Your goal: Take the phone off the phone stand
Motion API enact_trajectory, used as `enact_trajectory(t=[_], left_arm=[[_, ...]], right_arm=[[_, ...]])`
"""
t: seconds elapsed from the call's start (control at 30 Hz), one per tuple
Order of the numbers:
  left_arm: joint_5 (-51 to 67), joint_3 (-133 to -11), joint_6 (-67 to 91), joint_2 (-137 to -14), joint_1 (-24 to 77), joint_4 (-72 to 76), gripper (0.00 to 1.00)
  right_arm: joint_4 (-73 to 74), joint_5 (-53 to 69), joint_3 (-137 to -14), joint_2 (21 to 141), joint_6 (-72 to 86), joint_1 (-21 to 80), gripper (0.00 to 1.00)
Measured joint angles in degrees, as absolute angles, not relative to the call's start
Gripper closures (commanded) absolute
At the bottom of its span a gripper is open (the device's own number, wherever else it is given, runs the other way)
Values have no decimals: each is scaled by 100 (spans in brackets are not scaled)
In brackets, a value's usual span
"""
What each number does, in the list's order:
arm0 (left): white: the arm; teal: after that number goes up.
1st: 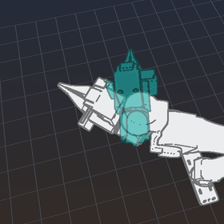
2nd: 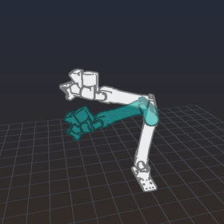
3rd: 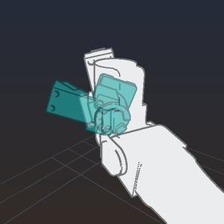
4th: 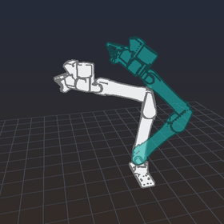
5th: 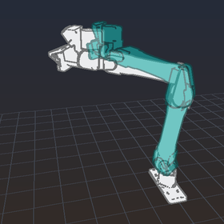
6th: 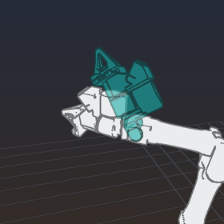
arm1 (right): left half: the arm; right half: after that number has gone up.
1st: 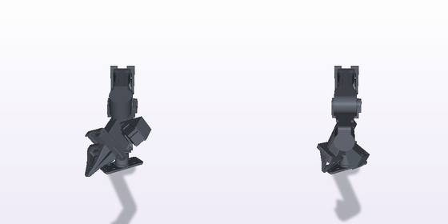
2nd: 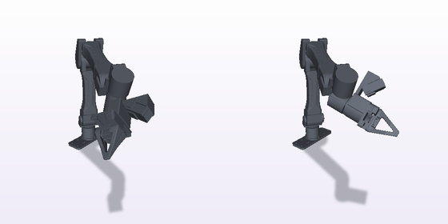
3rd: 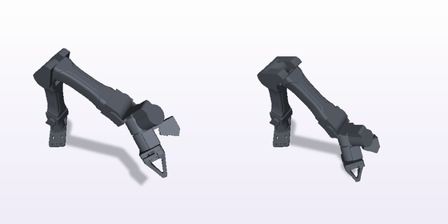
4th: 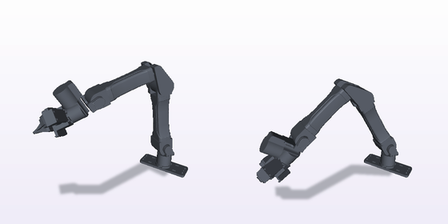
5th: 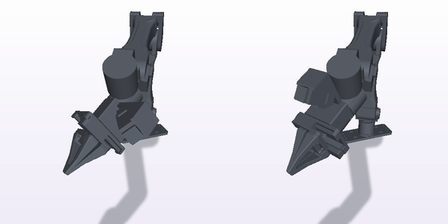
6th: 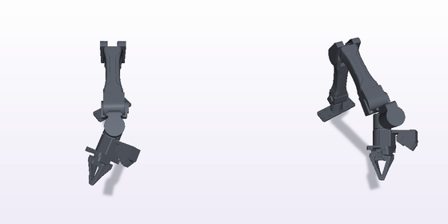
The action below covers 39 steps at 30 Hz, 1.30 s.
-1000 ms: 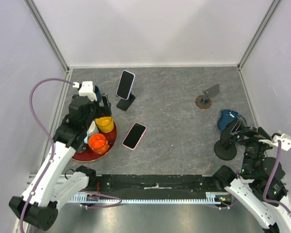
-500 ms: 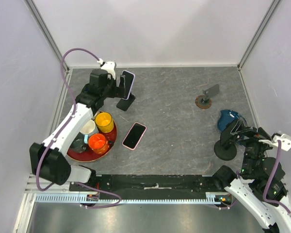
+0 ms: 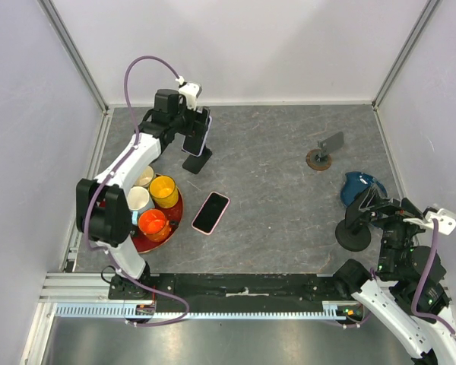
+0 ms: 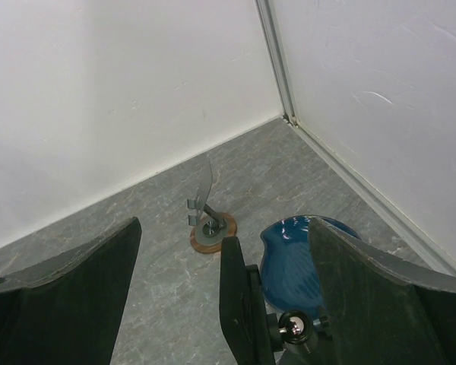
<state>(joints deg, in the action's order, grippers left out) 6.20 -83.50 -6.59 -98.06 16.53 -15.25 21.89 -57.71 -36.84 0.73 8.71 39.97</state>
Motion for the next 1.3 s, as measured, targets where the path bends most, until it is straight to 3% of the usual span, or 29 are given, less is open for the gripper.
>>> enact_trajectory(t=[1.3], left_arm=[[1061, -8823, -1083, -10634, 1570, -1229, 2]], right_arm=[[2143, -5551, -3503, 73, 635, 3997, 3]])
